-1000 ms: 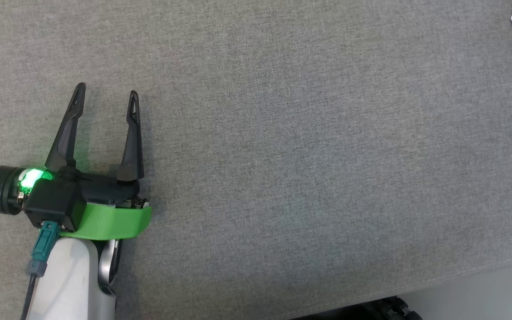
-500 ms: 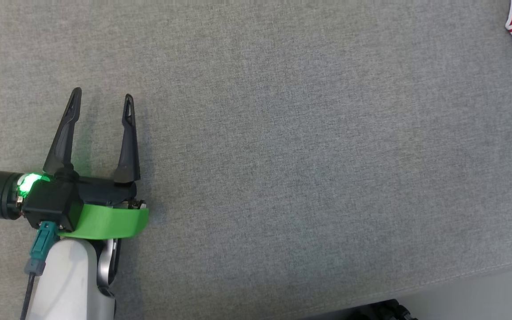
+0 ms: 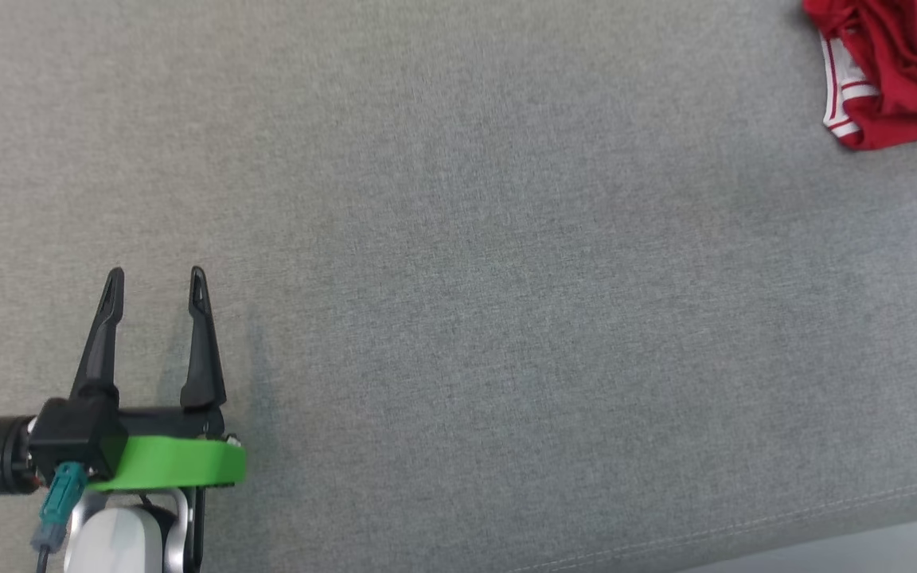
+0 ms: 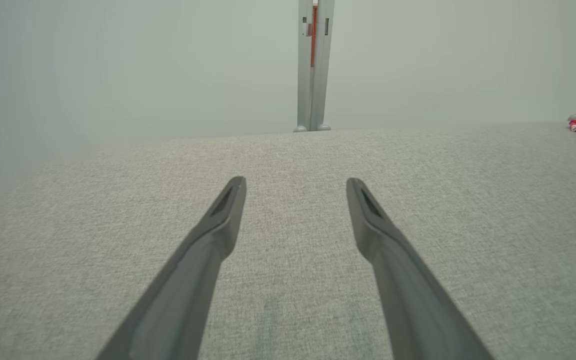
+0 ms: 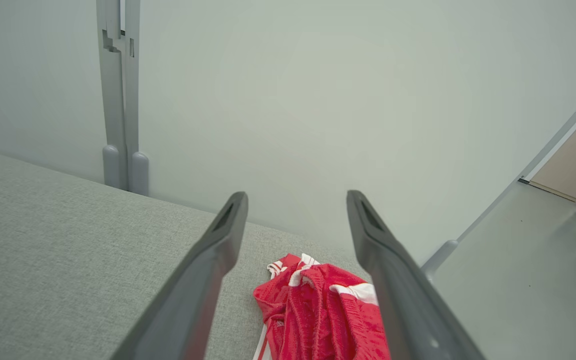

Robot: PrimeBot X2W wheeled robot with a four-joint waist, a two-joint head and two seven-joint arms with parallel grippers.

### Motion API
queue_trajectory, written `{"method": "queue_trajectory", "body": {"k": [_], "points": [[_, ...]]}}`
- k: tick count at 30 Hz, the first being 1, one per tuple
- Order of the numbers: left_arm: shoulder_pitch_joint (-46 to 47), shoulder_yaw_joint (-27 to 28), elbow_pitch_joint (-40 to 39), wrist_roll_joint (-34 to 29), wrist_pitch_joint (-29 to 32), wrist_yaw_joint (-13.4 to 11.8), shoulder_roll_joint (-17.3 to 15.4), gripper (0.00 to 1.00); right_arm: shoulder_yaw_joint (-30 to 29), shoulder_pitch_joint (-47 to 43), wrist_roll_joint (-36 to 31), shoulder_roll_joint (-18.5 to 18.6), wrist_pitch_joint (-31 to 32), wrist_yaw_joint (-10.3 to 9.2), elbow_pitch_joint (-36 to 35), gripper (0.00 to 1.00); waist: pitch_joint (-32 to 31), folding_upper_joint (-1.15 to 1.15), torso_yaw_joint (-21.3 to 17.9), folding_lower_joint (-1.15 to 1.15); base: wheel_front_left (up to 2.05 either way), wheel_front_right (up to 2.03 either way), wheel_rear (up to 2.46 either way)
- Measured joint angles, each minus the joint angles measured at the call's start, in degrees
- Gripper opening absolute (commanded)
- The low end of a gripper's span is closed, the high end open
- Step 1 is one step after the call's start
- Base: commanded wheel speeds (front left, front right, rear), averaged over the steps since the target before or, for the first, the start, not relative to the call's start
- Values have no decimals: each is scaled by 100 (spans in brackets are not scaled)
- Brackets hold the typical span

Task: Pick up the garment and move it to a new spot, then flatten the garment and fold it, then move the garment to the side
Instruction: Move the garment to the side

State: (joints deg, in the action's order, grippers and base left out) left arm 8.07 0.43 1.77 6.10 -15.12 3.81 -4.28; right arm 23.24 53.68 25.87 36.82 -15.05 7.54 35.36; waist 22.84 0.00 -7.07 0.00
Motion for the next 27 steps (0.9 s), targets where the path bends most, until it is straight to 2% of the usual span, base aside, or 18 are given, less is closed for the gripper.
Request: {"method": "queue_trajectory", "body": {"k": [6, 11, 27], "points": [[-374, 136, 123, 87, 0, -5, 49, 100, -564, -1300, -331, -620, 0, 0, -791, 100, -575, 0, 86, 0, 0, 0, 0], [-591, 183, 253, 138, 0, -2, 94, 100, -813, -2310, -489, -1060, 0, 0, -1207, 100, -1014, 0, 196, 0, 0, 0, 0], [-1029, 162, 559, 203, 0, 73, 133, 100, -1986, -4715, -547, -2510, -1, -1, -2414, 100, -1983, 0, 598, 0, 0, 0, 0]]}}
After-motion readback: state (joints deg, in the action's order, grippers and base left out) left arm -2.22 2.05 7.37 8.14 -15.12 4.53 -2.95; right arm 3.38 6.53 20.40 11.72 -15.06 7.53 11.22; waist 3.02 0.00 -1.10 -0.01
